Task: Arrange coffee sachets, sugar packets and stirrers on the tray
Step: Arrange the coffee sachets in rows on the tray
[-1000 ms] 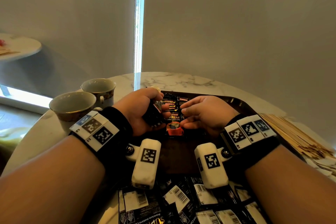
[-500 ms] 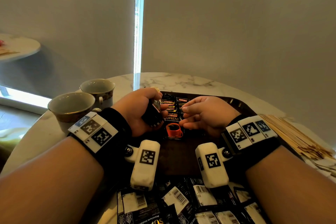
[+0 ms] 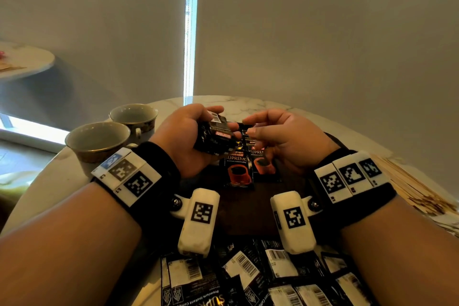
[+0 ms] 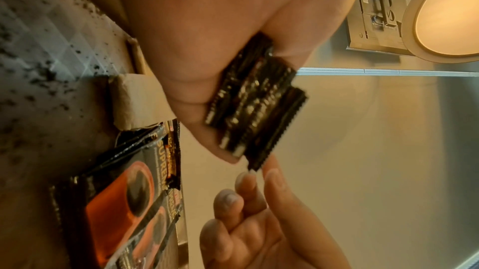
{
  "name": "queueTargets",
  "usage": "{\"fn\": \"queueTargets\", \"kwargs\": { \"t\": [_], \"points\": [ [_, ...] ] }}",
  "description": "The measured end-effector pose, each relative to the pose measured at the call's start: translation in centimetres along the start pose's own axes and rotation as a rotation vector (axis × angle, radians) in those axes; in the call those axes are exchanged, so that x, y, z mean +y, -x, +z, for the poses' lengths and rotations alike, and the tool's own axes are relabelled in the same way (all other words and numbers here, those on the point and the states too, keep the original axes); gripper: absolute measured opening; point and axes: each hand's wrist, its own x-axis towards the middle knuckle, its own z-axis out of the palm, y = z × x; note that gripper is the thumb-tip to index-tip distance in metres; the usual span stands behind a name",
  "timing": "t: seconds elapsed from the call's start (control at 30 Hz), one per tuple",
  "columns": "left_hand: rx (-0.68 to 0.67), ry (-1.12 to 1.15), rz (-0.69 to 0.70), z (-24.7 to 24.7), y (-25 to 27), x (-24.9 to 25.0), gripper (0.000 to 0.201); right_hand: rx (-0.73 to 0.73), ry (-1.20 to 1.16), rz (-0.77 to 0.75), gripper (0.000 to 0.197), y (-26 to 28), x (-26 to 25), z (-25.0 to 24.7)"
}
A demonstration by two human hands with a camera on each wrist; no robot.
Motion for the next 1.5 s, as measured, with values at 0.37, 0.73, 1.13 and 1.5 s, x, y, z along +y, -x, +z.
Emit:
{"fn": "queueTargets", "kwargs": {
  "t": [0.37,0.73,1.13,1.5],
  "points": [
    [-0.06,-0.053,0.03,0.2,0.0,-0.1,0.039,-0.184,0.154,-0.026,0.042,1.0,-0.6,0.2],
    [-0.04,-0.116,-0.006,0.0,-0.1,-0.1,0.011,-0.089,0.165,-0.067,0.031,0.8,-0.5,0.0],
    [-0.012,-0.082,-0.007,0.0,-0.3,-0.3,0.025,0.139,-0.092,-0.181,0.014,0.2,-0.8,-0.3],
    [0.055,-0.059,-0.06,0.0,-0.2,-0.2,0.019,0.39,-0.143,0.036,0.011,-1.7,2.2,-3.1]
  ]
}}
